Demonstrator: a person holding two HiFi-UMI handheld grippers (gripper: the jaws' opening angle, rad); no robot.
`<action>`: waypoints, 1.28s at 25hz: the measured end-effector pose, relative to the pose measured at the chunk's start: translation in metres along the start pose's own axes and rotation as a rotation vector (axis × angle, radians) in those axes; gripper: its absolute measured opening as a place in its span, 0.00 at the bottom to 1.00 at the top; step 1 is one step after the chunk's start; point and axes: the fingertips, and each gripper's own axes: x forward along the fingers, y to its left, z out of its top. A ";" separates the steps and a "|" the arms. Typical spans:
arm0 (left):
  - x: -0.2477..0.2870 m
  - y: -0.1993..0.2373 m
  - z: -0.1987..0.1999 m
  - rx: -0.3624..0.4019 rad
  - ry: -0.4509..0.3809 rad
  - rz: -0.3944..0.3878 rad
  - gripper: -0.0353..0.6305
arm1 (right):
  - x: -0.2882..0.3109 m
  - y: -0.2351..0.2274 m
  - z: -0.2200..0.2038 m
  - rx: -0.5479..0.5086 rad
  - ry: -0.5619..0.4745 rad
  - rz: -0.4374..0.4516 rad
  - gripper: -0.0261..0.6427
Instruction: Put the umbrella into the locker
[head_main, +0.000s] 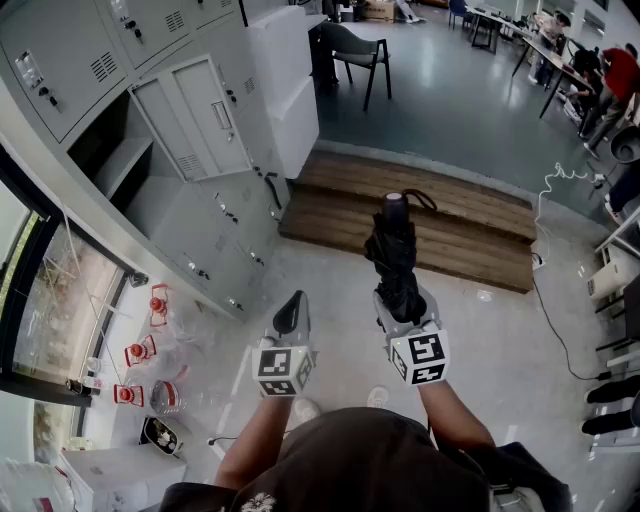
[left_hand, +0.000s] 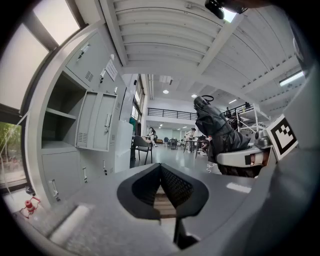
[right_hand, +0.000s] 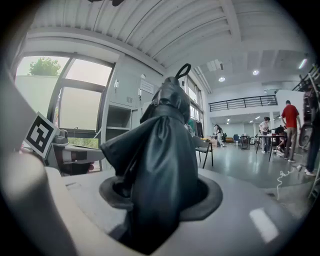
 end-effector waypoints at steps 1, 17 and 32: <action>0.000 -0.002 0.000 0.000 0.002 0.000 0.06 | -0.001 -0.001 0.000 0.000 -0.001 0.002 0.37; 0.014 -0.045 -0.005 0.006 0.014 0.059 0.06 | -0.009 -0.032 -0.005 -0.012 -0.011 0.114 0.38; -0.002 -0.005 -0.015 -0.015 0.034 0.278 0.06 | 0.030 -0.005 -0.002 -0.006 -0.016 0.338 0.38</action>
